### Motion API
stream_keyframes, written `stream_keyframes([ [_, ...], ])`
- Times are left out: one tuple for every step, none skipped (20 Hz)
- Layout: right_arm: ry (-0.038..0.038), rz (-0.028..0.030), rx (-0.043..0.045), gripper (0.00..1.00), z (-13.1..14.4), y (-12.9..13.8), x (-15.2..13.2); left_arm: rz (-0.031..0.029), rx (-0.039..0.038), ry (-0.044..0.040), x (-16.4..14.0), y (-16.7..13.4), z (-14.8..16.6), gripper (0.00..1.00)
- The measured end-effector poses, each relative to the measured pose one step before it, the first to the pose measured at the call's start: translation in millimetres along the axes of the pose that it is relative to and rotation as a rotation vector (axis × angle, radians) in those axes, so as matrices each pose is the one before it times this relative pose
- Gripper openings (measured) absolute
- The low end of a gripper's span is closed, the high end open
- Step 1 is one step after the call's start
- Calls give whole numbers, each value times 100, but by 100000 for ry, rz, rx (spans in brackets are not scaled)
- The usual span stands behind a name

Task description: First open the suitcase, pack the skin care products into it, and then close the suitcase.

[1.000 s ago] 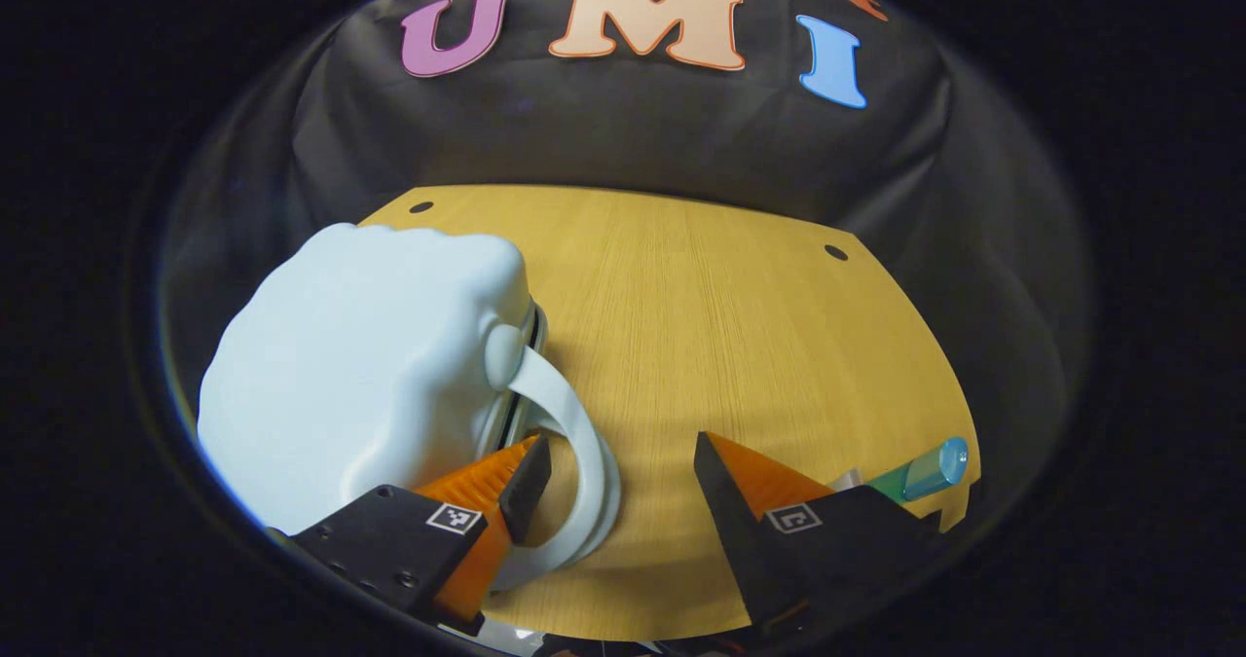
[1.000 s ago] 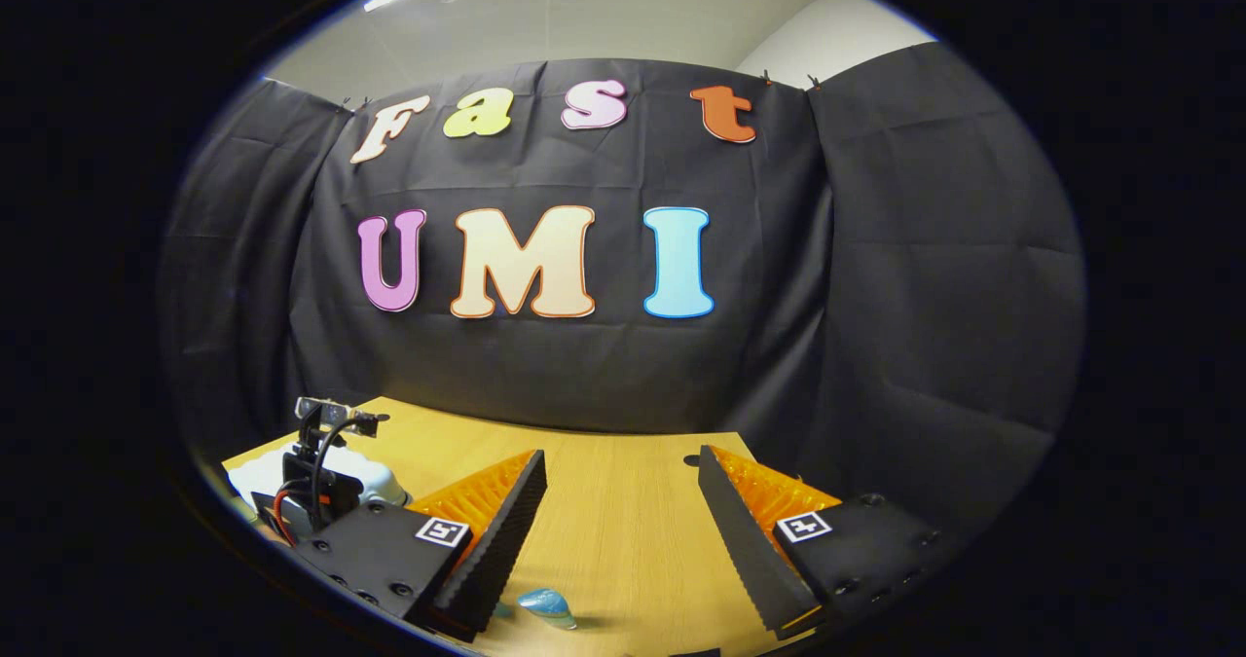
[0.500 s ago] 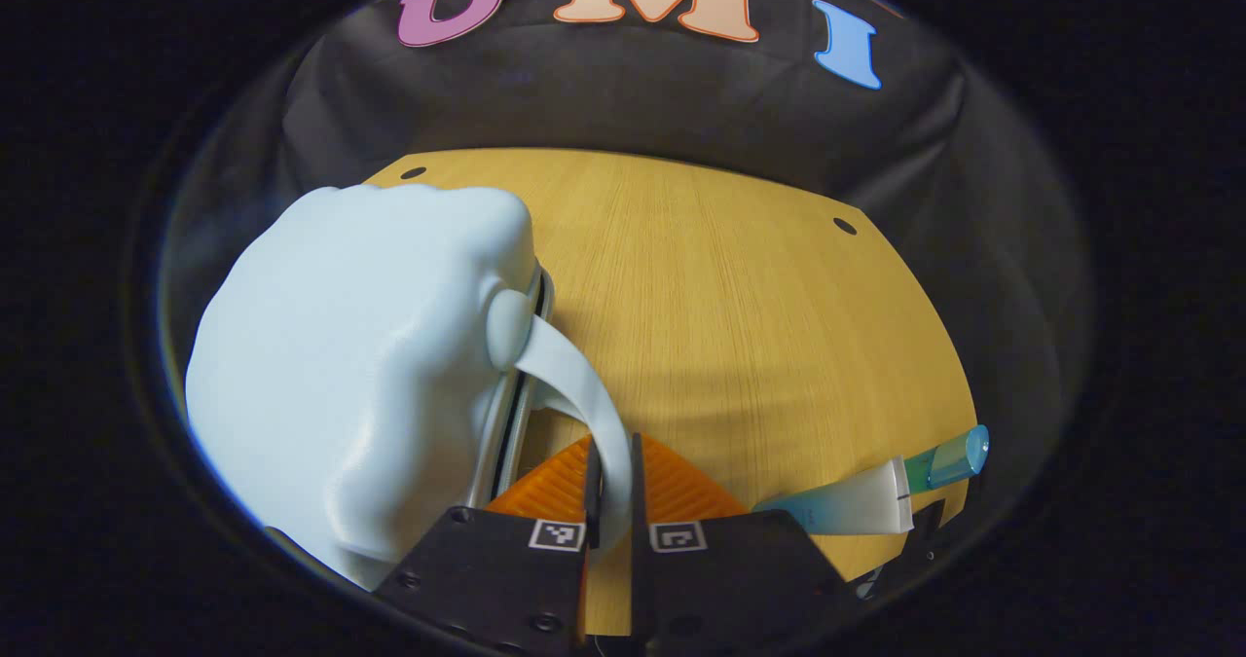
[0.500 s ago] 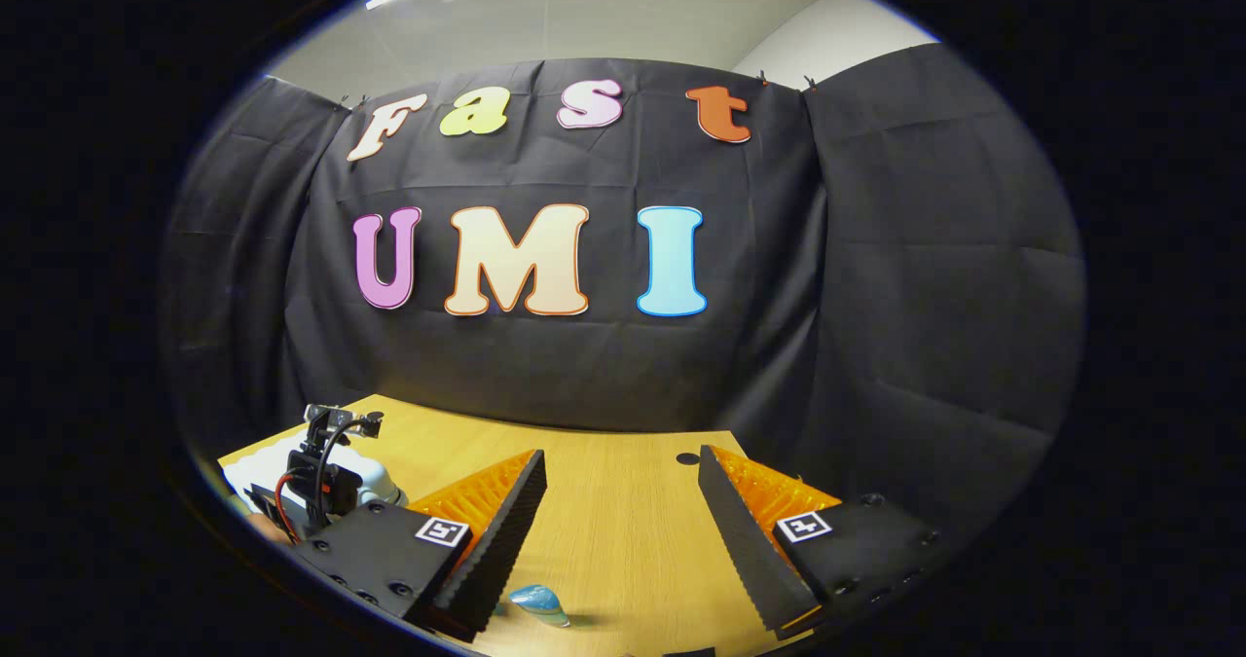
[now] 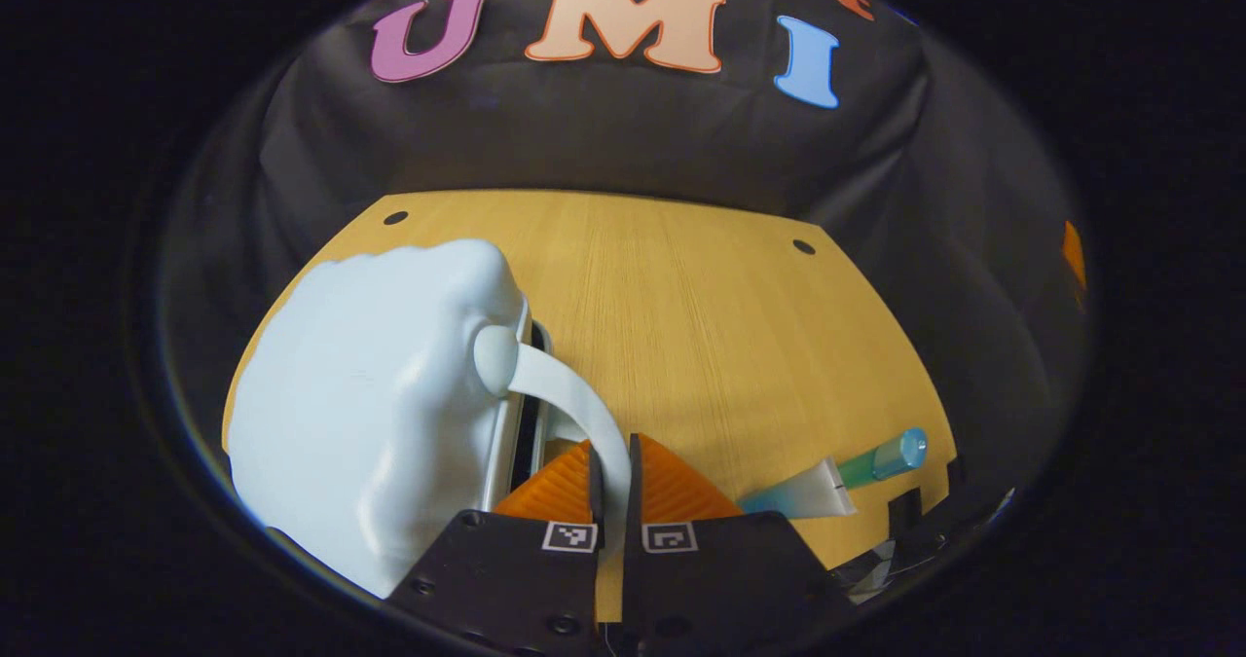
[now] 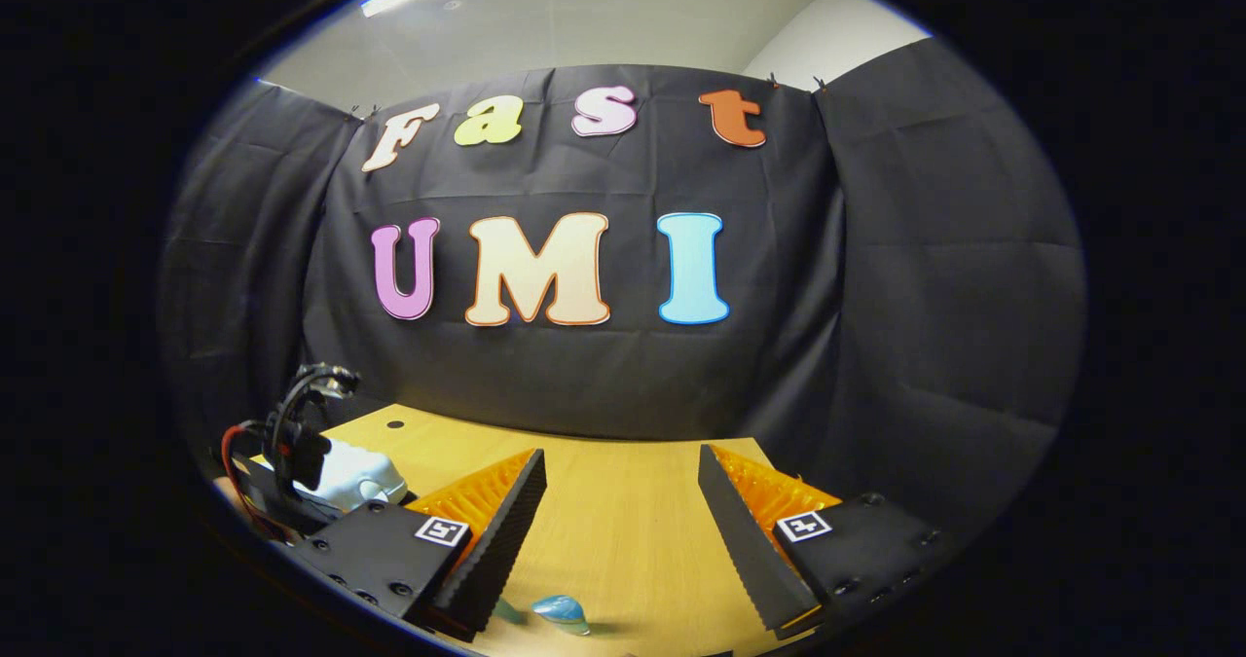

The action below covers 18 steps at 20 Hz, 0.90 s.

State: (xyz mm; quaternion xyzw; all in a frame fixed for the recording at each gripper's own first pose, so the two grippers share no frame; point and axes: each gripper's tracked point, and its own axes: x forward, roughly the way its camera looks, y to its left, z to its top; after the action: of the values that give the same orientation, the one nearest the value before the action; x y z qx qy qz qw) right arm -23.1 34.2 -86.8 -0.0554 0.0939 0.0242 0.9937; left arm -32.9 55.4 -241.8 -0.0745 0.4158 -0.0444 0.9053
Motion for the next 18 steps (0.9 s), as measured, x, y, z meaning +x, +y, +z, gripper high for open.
stream_keyframes([
  [44,644,350,98,-49,277,187,37,560,-1496,-706,192,797,2],
  [2,730,258,98,-110,265,164,-184,788,-1363,-678,266,787,2],
  [191,695,195,98,-94,273,124,119,779,-1869,-715,367,930,2],
  [77,558,251,98,-75,274,123,509,1238,-1673,-894,643,1042,2],
  [83,426,399,99,26,278,176,1080,1305,-3866,-771,767,1329,2],
  [106,429,615,99,-142,267,107,1394,1819,-2402,-621,796,927,3],
  [-51,469,788,99,-6,308,163,1392,1581,-1115,-754,1004,828,2],
  [-5,333,614,99,-52,368,118,795,187,-1840,-648,817,767,2],
  [43,320,261,98,-25,376,113,-30,-1304,-1854,-599,751,907,2],
  [5,409,-9,99,-25,405,113,30,-1678,-976,-629,807,647,2],
  [-229,405,-214,99,100,440,136,778,-1911,-1525,-413,984,827,2],
  [-399,426,-190,99,23,437,67,973,-499,-1774,-327,1070,701,2],
  [-302,645,68,99,123,493,82,1169,918,-1187,-422,1099,883,1],
  [-111,421,94,99,-46,485,113,1771,1049,-1108,-427,1330,555,2],
  [-15,6,-79,99,-22,378,184,1595,1210,-720,-300,1344,651,2],
  [-31,-88,12,99,-52,363,142,1542,508,-1084,-214,1288,581,2],
  [75,-40,180,99,-49,459,162,1337,33,-1151,-126,1321,730,2],
  [101,-7,221,99,-111,463,109,1047,237,-729,-142,1315,338,2],
])
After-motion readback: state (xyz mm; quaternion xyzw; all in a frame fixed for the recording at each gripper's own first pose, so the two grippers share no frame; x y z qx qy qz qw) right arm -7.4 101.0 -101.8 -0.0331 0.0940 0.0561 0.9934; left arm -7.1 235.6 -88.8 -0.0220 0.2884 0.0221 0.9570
